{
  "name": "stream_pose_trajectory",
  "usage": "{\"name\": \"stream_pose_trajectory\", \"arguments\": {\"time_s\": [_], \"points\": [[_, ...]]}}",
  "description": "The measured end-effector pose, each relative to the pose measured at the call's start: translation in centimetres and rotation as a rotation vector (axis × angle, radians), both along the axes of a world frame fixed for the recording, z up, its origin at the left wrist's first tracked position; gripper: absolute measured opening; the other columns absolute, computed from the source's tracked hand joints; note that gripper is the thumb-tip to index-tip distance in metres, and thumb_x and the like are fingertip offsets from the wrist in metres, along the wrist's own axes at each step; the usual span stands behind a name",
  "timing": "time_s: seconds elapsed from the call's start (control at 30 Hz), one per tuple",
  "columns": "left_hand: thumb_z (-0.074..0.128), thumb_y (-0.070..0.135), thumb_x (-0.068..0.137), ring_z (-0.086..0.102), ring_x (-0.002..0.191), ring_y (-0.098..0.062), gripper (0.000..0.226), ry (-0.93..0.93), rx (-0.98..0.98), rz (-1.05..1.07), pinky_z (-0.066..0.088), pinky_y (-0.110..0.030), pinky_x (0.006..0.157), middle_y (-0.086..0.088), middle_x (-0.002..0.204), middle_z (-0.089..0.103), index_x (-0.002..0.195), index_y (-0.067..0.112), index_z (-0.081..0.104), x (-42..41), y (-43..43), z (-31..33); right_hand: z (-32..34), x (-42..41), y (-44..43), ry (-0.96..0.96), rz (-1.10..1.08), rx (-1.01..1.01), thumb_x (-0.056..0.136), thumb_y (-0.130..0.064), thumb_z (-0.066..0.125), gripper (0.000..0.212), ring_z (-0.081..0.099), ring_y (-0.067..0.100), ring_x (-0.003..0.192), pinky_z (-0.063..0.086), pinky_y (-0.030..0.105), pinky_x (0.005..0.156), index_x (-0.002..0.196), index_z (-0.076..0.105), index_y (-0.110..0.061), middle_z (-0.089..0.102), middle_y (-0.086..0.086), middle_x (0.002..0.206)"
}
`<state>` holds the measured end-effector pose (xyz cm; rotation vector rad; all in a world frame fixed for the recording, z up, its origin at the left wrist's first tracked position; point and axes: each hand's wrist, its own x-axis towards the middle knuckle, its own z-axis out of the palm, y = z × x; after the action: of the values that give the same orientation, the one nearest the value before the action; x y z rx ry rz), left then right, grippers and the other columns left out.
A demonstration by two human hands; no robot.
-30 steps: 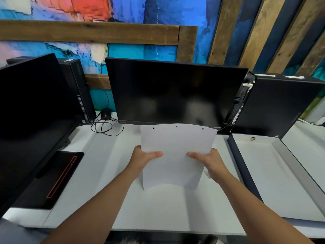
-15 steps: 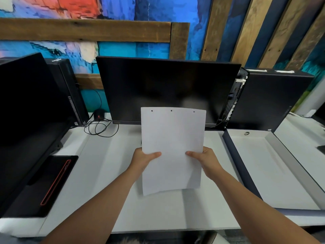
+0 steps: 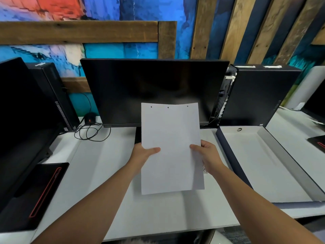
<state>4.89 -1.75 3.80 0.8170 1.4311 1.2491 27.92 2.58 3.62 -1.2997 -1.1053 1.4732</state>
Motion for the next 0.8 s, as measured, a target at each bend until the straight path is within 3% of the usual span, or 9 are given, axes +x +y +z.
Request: {"name": "stream_pose_trajectory", "arguments": {"time_s": [0.1,0.17,0.3,0.47,0.57,0.63,0.8], "points": [[0.076,0.001,0.075,0.068,0.097,-0.028,0.032,-0.007,-0.003,0.001,0.053,-0.039,0.089,-0.009,0.106,0.071,0.104,0.011,0.067,1.3,0.6,0.3,0.2,1.0,0.6,-0.077,-0.03,-0.003,0.071,-0.013,0.063,0.027,0.057,0.023,0.069,0.048,0.033,0.063,0.088,0.058,0.007,0.061,0.011,0.079],[0.075,0.0,0.076,0.067,0.093,-0.025,0.032,-0.005,0.003,0.004,0.054,-0.034,0.082,-0.007,0.103,0.07,0.104,0.012,0.067,2.3,0.9,0.4,0.1,1.9,0.8,-0.121,-0.029,0.003,0.067,-0.013,0.061,0.02,0.057,0.024,0.07,0.047,0.035,0.065,0.081,0.058,0.0,0.062,0.009,0.078],[0.073,-0.001,0.078,0.066,0.084,-0.013,0.026,-0.022,-0.011,-0.006,0.052,-0.025,0.072,0.003,0.091,0.069,0.097,0.016,0.067,5.3,1.1,0.3,0.6,4.9,1.0,-0.207,-0.041,0.025,0.076,-0.004,0.06,0.011,0.058,0.022,0.071,0.048,0.032,0.065,0.086,0.062,-0.007,0.065,0.004,0.08],[0.065,0.002,0.083,0.066,0.093,-0.024,0.019,-0.003,-0.084,-0.066,0.053,-0.036,0.088,-0.005,0.099,0.07,0.096,0.016,0.068,9.5,2.5,-0.3,0.7,9.2,1.9,-0.34,-0.095,0.053,0.076,-0.004,0.058,0.008,0.054,0.023,0.068,0.043,0.03,0.06,0.082,0.06,-0.008,0.061,0.007,0.078],[0.058,0.001,0.084,0.065,0.088,-0.024,0.022,0.009,-0.109,-0.078,0.052,-0.032,0.08,-0.009,0.099,0.068,0.104,0.01,0.065,12.8,3.4,-0.3,0.7,12.1,2.4,-0.419,-0.154,0.05,0.076,-0.003,0.052,0.016,0.056,0.025,0.07,0.043,0.028,0.059,0.09,0.06,-0.007,0.063,0.009,0.084],[0.052,0.0,0.085,0.062,0.08,-0.021,0.02,0.01,-0.129,-0.091,0.049,-0.029,0.073,-0.008,0.093,0.066,0.097,0.01,0.064,14.7,3.8,-0.2,0.8,13.9,2.7,-0.432,-0.175,0.053,0.077,-0.002,0.05,0.022,0.057,0.025,0.07,0.042,0.027,0.056,0.094,0.062,-0.01,0.064,0.009,0.086],[0.045,-0.001,0.086,0.059,0.085,-0.023,0.024,0.018,-0.161,-0.182,0.046,-0.028,0.072,-0.005,0.093,0.064,0.1,0.011,0.061,19.5,4.8,-0.3,1.0,18.8,3.7,-0.495,-0.238,0.073,0.077,0.0,0.047,0.031,0.052,0.019,0.058,0.038,0.025,0.049,0.099,0.061,-0.017,0.061,0.005,0.076]]}}
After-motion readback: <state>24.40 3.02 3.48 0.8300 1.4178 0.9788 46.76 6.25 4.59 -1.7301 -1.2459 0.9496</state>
